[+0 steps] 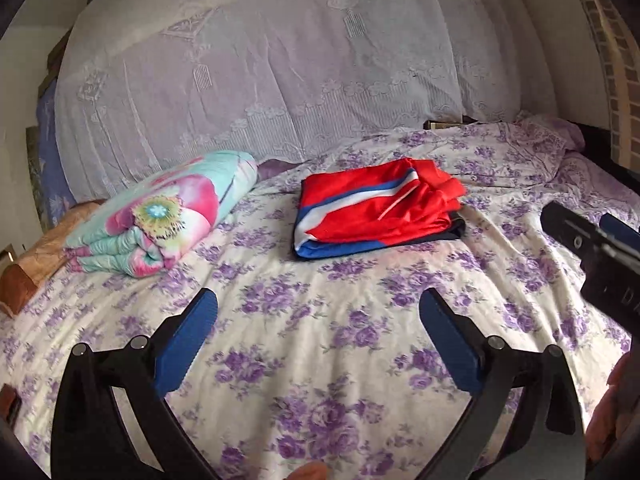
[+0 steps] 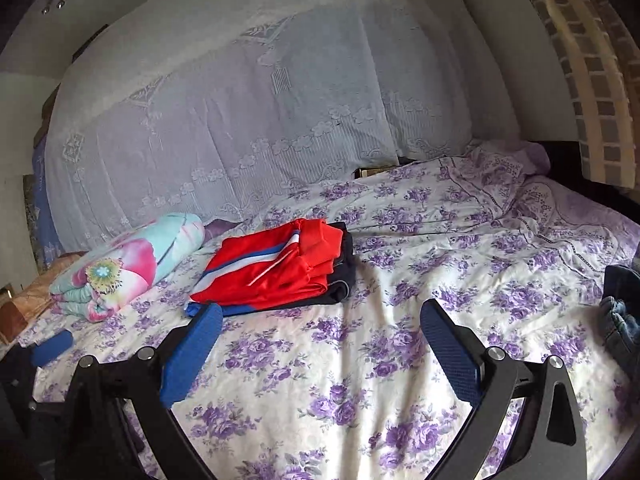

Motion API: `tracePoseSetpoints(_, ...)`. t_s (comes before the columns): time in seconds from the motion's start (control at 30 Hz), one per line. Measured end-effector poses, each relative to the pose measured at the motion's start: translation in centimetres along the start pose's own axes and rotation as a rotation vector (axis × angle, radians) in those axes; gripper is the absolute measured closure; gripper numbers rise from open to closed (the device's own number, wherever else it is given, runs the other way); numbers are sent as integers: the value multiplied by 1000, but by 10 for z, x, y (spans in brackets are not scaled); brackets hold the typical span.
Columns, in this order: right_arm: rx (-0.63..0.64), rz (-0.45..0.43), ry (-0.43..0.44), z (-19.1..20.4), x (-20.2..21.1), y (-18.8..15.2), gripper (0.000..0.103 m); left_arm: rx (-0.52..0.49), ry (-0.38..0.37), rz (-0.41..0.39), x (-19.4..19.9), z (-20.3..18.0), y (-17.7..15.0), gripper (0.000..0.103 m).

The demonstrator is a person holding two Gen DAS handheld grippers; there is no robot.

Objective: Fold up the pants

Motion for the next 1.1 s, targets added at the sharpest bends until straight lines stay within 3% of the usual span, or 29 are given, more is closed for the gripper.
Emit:
tracePoseSetpoints(0.1,21,46,35,8,-12,-2,3,-16,-17,6,-7,0,-3,5)
tracePoseSetpoints(0.2,52,102,39,15,-30,-8,3,57,-52,50,-17,14,-5,5)
tracePoseSetpoints(0.3,92,141,33,24,-39,-13,3,104,-32,72,-24,26,-5,5)
tracePoseSetpoints(0.4,144,103,41,35,-32,-12,3,105,13,48,-22,32,-4,5)
tracePoseSetpoints(0.63,237,87,40,54,-25,-15,3,141,-1,50,-21,39,-1,5)
tracePoseSetpoints(1.1,206,96,57,52,-24,-14,3,145,-14,56,-20,37,-2,5)
Point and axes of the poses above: each gripper's, at about its wrist camera, not at the fingertips, and x roughly against the way its jaws point, z to its left, y to its top, the point moved 5 cm from there along -x, roughly the way its jaws point, and after that the axes turned 9 degrees about y, right-handed, at the moved point
